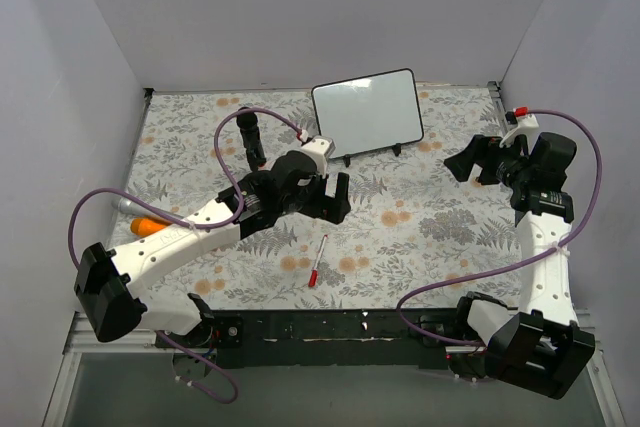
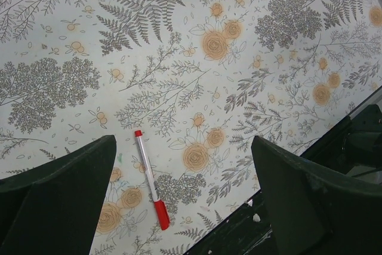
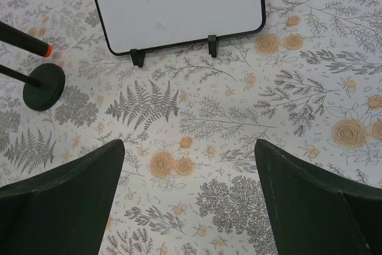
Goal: Write a sentence on the whiteboard
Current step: Open the whiteboard marker at the center of the board.
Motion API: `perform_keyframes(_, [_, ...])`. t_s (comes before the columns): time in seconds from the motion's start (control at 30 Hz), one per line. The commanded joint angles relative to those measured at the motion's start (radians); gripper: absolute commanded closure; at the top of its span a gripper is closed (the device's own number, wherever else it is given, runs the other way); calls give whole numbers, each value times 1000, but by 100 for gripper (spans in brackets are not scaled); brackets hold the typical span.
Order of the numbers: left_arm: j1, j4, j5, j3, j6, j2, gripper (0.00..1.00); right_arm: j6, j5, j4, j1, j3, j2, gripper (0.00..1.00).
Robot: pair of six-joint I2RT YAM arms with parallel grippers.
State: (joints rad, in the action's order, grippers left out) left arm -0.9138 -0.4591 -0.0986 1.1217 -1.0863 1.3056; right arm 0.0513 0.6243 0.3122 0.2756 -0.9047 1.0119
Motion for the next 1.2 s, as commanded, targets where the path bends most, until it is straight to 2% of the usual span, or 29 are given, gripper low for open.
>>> perform_keyframes(0.0, [1,17,-15,-13,-11,-46,2,-19,23,-30,7,-7,-19,2])
perform_keyframes(0.17, [1,4,25,-28,-30,-52,2,-82,92,-13,7,3,-25,2])
perform_keyframes(0.27, [1,-4,48,-45,-52,-63,2,-177,208,13,5,9,-30,2])
perform_keyframes(0.33, [3,-9,56,-60,-67,-69,2,-301,368,30,1,16,-32,2])
perform_keyframes(0.4, [1,-19,60,-68,-76,-68,2,-379,431,101,-16,6,-29,2])
perform_keyframes(0.57, [1,-47,86,-88,-121,-22,2,-674,440,278,-124,10,-32,2])
perform_keyframes(0.63, [0,-47,85,-105,-138,0,2,-780,505,349,-142,45,-41,2])
perform_keyframes(0.77, [-19,-73,53,-114,-173,85,3,-829,494,334,-148,87,-56,2])
perform_keyframes(0.9, [-37,-159,8,-99,-211,170,13,-834,471,317,-147,113,-58,3])
perform_keyframes(1.0, [-43,-197,-1,-108,-251,208,26,-835,469,303,-147,141,-59,3])
perform_keyframes(1.03, [-45,-204,-1,-112,-268,211,33,-835,468,300,-147,144,-59,3])
perform_keyframes(1.17, [-53,-213,16,-135,-300,219,43,-837,471,291,-147,155,-52,3])
